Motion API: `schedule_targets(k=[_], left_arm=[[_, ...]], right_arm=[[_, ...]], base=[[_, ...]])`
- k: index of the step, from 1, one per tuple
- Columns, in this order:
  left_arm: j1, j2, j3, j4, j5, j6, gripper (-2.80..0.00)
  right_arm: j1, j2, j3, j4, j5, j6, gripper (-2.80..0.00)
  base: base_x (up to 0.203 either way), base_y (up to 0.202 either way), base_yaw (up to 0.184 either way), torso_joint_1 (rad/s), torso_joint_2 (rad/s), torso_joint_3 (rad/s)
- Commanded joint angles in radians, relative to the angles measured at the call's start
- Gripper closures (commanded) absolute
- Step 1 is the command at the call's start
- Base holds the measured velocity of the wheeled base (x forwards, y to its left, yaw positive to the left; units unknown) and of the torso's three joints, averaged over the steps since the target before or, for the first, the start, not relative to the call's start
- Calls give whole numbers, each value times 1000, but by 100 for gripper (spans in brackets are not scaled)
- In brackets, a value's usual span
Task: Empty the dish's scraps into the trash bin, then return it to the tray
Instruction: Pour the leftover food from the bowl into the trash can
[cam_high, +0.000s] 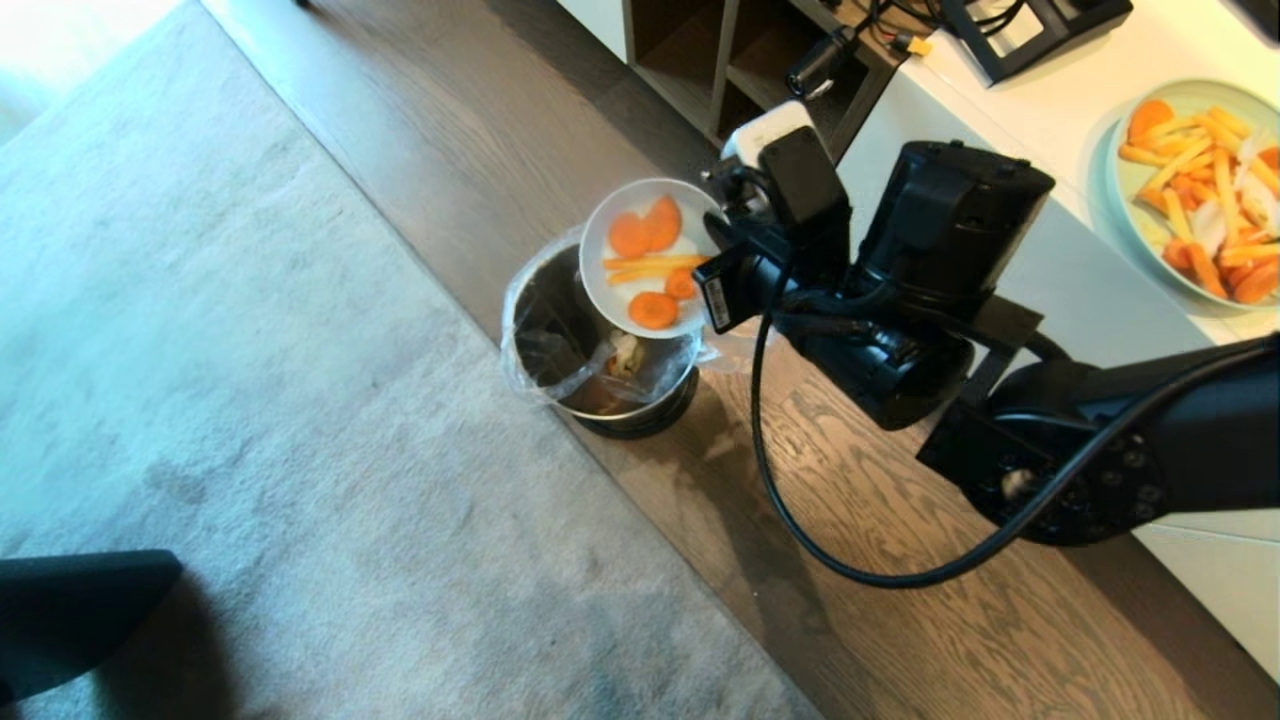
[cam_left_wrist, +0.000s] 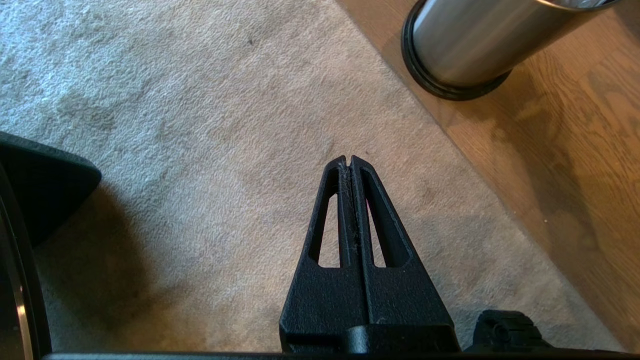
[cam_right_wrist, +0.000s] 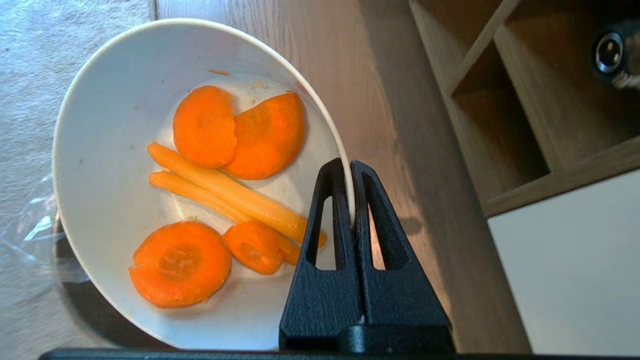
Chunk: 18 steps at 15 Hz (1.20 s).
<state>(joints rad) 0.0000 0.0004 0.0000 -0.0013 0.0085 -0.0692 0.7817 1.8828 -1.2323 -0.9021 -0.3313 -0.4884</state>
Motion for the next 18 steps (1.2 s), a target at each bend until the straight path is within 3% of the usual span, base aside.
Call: schedule_targets(k=[1, 8, 18], left_arm=[[0, 0, 0, 0, 1, -1, 0], [0, 0, 0, 0, 1, -1, 0], [0, 0, 0, 0, 1, -1, 0]], right_arm=[[13, 47, 0, -86, -2, -67, 0], [37, 119, 2, -249, 7, -297, 0], [24, 194, -9, -436, 156, -535, 0]], base=[[0, 0, 0, 0, 0, 0], [0, 0, 0, 0, 0, 0], [0, 0, 0, 0, 0, 0]])
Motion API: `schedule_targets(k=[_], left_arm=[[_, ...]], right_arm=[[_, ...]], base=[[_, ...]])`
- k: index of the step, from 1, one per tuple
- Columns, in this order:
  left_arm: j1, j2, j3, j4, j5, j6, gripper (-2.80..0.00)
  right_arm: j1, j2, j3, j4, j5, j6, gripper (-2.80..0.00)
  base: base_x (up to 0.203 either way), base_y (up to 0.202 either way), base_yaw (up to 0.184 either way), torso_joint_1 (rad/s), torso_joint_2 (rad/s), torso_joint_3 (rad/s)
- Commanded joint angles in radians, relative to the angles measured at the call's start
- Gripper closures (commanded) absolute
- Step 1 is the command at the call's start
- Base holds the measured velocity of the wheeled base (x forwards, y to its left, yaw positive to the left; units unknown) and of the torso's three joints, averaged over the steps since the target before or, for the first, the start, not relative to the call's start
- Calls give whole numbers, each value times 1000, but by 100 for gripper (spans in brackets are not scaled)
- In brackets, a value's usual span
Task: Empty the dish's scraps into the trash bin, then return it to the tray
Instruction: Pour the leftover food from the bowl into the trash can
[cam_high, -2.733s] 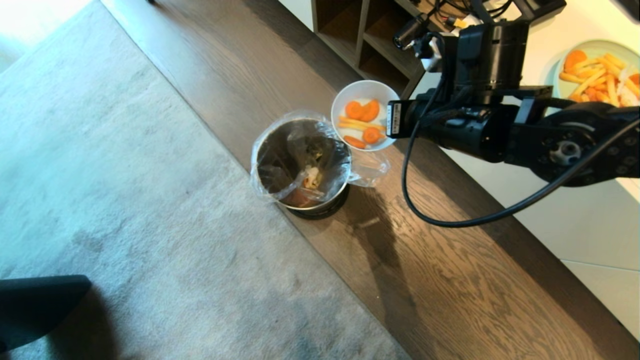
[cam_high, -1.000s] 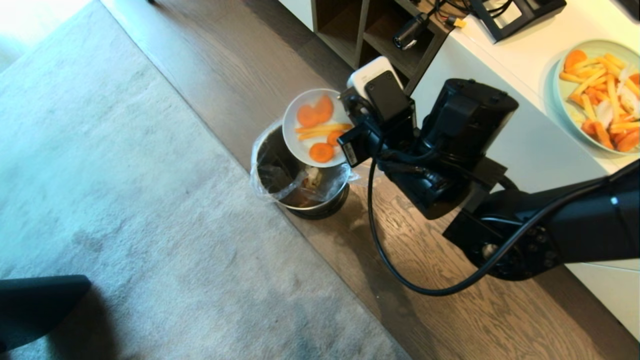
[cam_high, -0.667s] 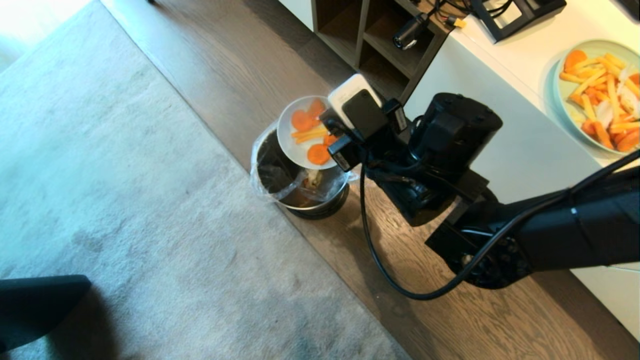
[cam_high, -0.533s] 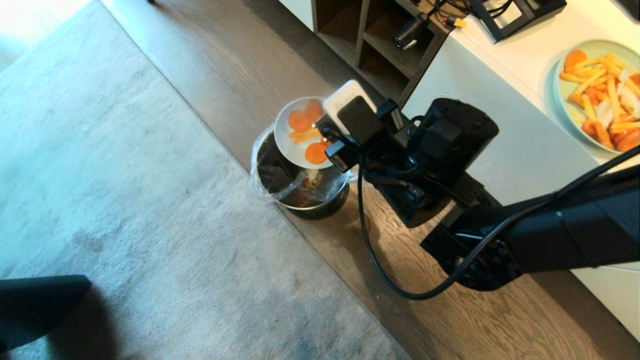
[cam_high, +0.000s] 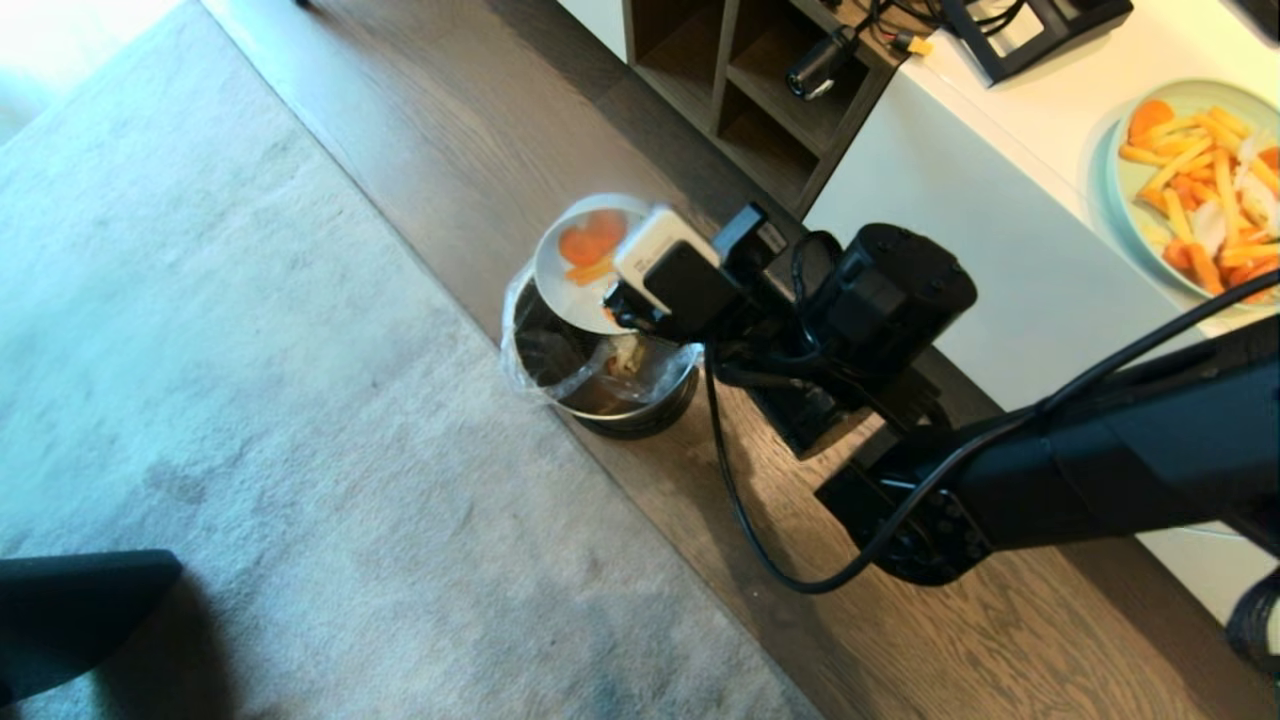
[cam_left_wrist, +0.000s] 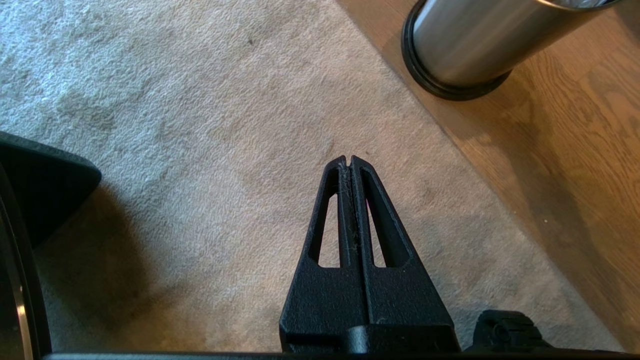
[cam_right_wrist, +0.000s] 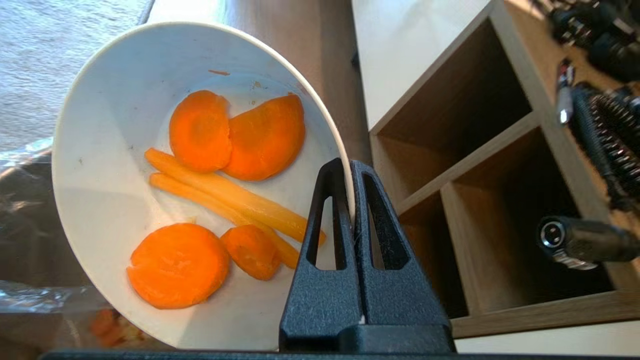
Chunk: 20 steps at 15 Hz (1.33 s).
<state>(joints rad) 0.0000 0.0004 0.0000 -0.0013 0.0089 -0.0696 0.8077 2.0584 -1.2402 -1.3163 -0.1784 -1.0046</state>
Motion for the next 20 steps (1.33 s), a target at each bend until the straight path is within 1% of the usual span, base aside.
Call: schedule_targets(k=[1, 4, 7, 15, 18, 20], left_arm=[[0, 0, 0, 0, 0, -1, 0], [0, 0, 0, 0, 0, 1, 0], [0, 0, 0, 0, 0, 1, 0], [0, 0, 0, 0, 0, 0, 0], [0, 0, 0, 0, 0, -1, 0], [0, 0, 0, 0, 0, -1, 0]], right_arm=[[-3, 27, 0, -57, 6, -49, 0], [-2, 44, 2, -143, 8, -117, 0], [-1, 76, 3, -243, 12, -150, 0], [-1, 80, 14, -251, 207, -266, 0], [-2, 80, 36, -251, 231, -282, 0], [-20, 80, 33, -251, 232, -282, 0]], base=[[0, 0, 0, 0, 0, 0], [0, 0, 0, 0, 0, 0], [0, 0, 0, 0, 0, 0], [0, 0, 0, 0, 0, 0], [0, 0, 0, 0, 0, 0], [0, 0, 0, 0, 0, 0]])
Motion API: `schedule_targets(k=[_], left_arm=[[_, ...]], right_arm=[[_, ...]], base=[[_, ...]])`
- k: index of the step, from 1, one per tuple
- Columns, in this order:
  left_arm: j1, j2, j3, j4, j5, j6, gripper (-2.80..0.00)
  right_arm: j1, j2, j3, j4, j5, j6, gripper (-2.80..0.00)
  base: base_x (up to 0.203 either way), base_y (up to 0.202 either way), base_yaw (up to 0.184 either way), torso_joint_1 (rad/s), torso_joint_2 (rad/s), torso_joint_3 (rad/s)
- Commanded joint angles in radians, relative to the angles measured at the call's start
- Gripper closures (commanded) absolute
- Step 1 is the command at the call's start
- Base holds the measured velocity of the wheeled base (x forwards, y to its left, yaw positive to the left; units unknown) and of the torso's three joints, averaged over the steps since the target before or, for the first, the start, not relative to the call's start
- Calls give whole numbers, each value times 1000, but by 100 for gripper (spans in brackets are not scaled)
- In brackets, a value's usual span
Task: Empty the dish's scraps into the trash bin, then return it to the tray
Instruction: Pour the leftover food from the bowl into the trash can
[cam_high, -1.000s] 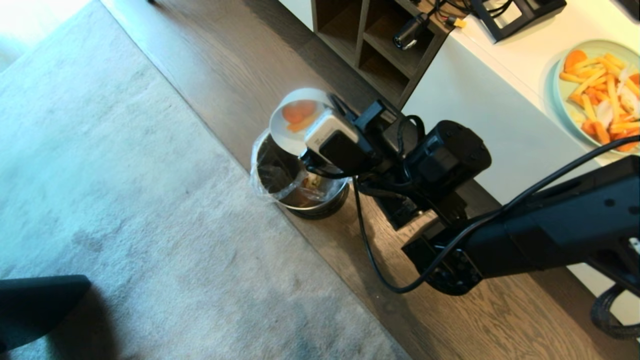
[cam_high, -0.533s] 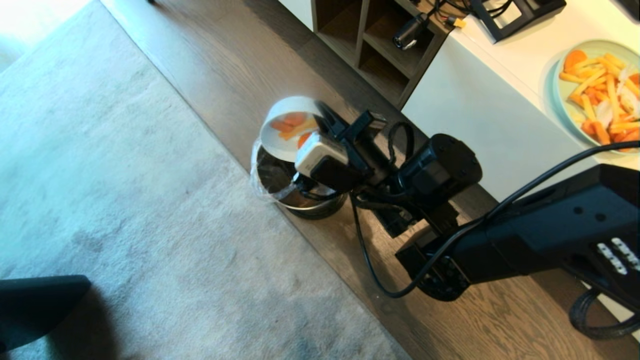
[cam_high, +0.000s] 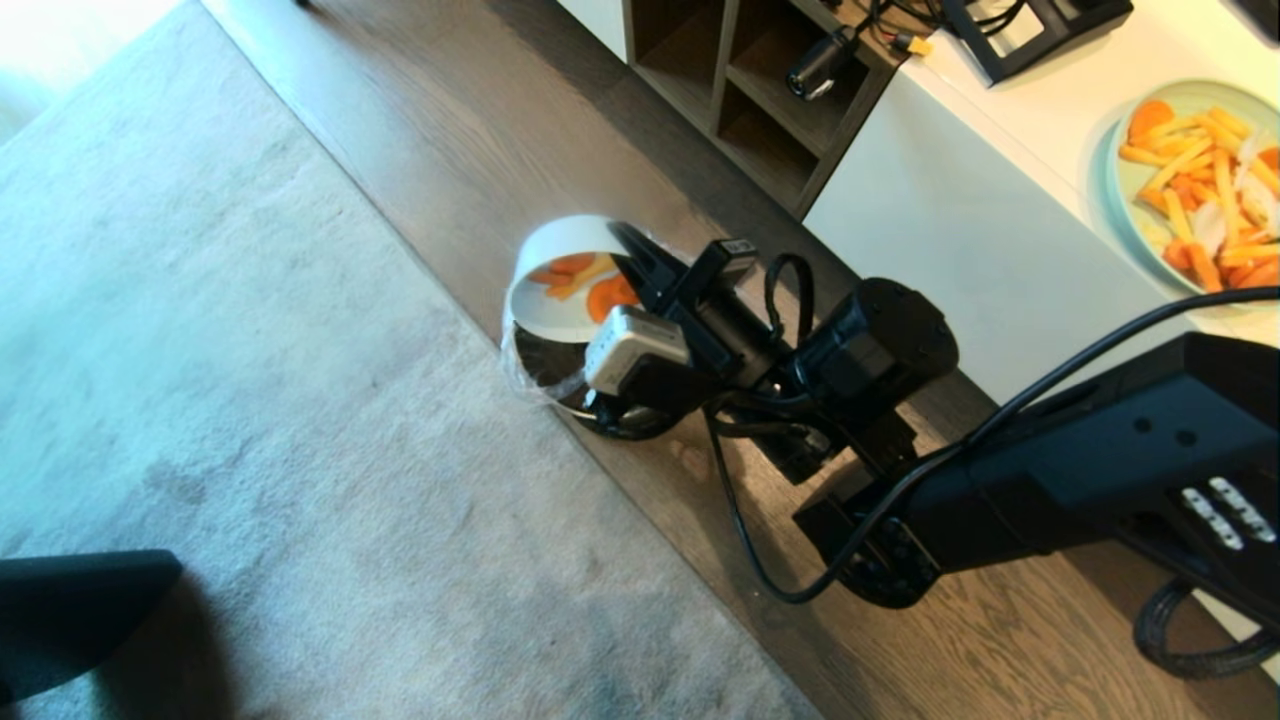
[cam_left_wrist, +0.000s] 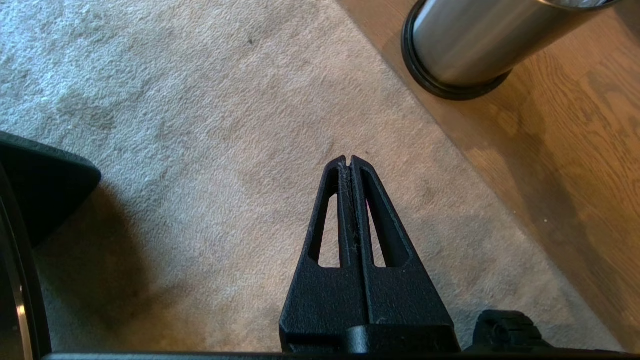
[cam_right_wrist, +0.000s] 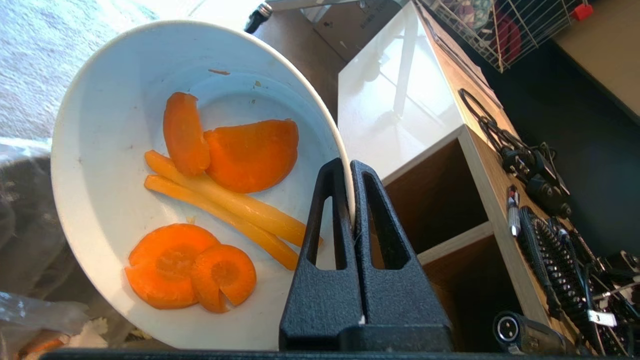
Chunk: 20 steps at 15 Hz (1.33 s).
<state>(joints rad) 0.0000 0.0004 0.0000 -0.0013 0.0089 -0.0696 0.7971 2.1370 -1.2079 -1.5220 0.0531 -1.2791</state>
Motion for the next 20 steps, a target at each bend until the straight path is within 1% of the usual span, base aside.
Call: schedule_targets(k=[1, 3, 5, 7, 10, 11, 14, 16, 20], left_arm=[[0, 0, 0, 0, 0, -1, 0], [0, 0, 0, 0, 0, -1, 0], [0, 0, 0, 0, 0, 0, 0], [0, 0, 0, 0, 0, 0, 0], [0, 0, 0, 0, 0, -1, 0], [0, 0, 0, 0, 0, -1, 0], [0, 0, 0, 0, 0, -1, 0], [0, 0, 0, 0, 0, 0, 0], [0, 0, 0, 0, 0, -1, 0]], right_arm=[[-22, 1, 0, -46, 4, -8, 0], [-62, 1, -8, -46, 43, -8, 0], [-76, 1, -12, -46, 124, -12, 0], [-78, -1, -8, -46, 192, -39, 0], [-75, -2, -12, -47, 203, -44, 0], [-76, -2, -12, -47, 219, -46, 0], [-76, -3, -12, -47, 309, -83, 0], [-76, -6, -10, -47, 352, -110, 0], [-78, -5, -8, -47, 372, -135, 0]], base=[[0, 0, 0, 0, 0, 0], [0, 0, 0, 0, 0, 0], [0, 0, 0, 0, 0, 0], [0, 0, 0, 0, 0, 0], [0, 0, 0, 0, 0, 0], [0, 0, 0, 0, 0, 0], [0, 0, 0, 0, 0, 0], [0, 0, 0, 0, 0, 0], [0, 0, 0, 0, 0, 0]])
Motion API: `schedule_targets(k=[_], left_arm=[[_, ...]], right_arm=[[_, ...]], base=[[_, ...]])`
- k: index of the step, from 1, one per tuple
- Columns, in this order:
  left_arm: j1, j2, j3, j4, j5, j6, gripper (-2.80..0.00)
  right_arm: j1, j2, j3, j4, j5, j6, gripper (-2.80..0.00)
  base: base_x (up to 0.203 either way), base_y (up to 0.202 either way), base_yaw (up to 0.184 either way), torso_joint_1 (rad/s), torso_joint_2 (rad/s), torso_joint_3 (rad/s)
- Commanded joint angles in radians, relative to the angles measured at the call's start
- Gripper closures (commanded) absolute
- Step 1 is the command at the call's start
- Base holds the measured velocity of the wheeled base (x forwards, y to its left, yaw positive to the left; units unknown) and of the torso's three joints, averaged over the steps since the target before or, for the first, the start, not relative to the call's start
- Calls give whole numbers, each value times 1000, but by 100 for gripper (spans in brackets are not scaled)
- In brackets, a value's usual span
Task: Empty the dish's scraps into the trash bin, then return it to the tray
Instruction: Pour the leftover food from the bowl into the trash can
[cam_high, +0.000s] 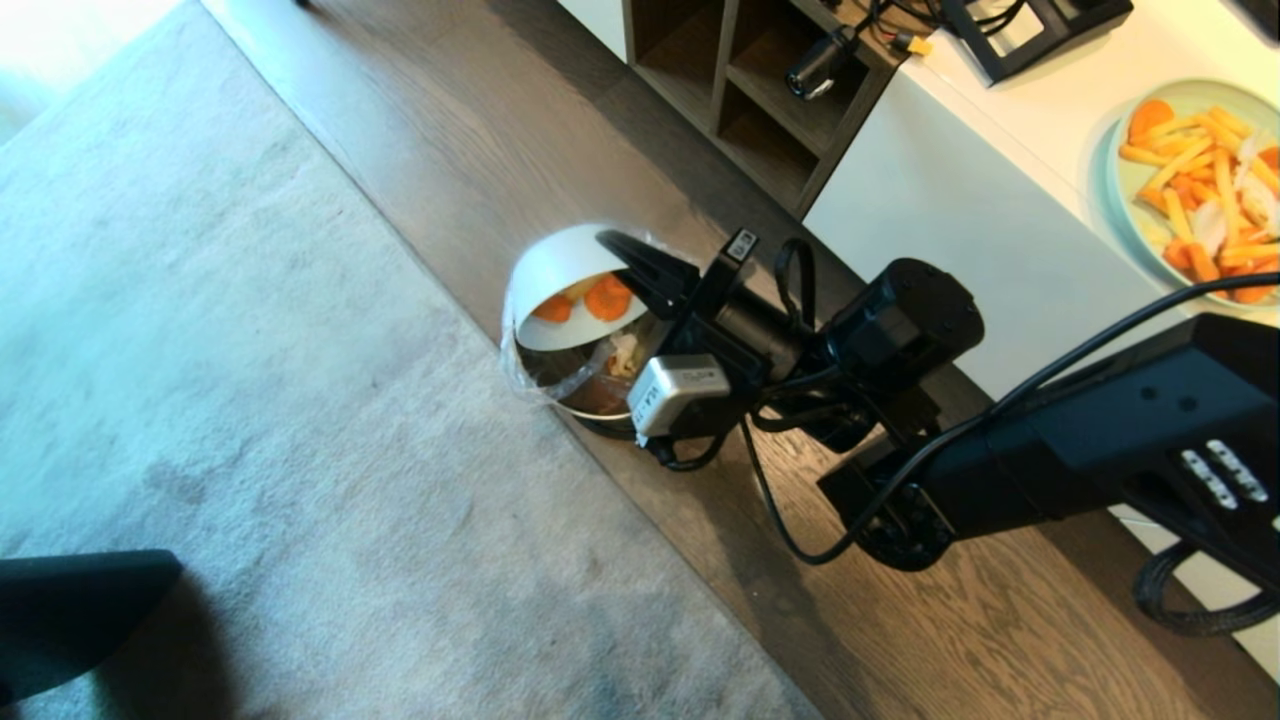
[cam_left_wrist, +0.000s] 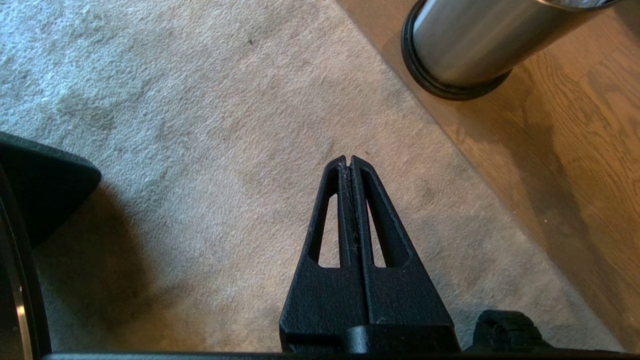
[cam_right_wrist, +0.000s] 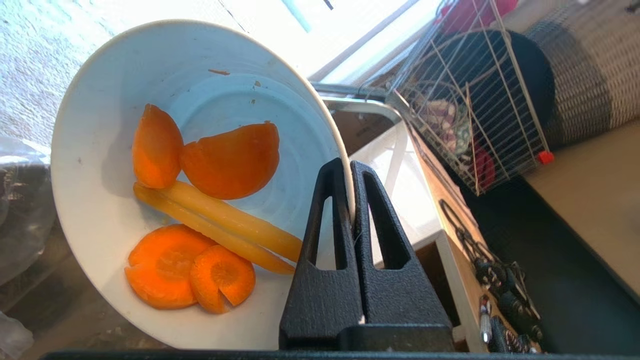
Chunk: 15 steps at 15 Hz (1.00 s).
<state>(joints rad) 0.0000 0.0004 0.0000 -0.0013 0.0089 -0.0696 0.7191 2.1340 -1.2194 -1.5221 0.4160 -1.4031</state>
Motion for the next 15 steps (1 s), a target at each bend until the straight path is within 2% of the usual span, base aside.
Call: schedule_targets(k=[1, 3, 6, 15], left_arm=[[0, 0, 0, 0, 0, 1, 0], [0, 0, 0, 0, 0, -1, 0], [0, 0, 0, 0, 0, -1, 0], [0, 0, 0, 0, 0, 0, 0]], right_arm=[[-1, -1, 6, -47, 31, -22, 0], [-27, -6, 4, -47, 50, -52, 0], [-65, -39, -24, -46, 52, -53, 0], [-12, -48, -103, -47, 116, -93, 0]], base=[[0, 0, 0, 0, 0, 0], [0, 0, 0, 0, 0, 0], [0, 0, 0, 0, 0, 0], [0, 0, 0, 0, 0, 0]])
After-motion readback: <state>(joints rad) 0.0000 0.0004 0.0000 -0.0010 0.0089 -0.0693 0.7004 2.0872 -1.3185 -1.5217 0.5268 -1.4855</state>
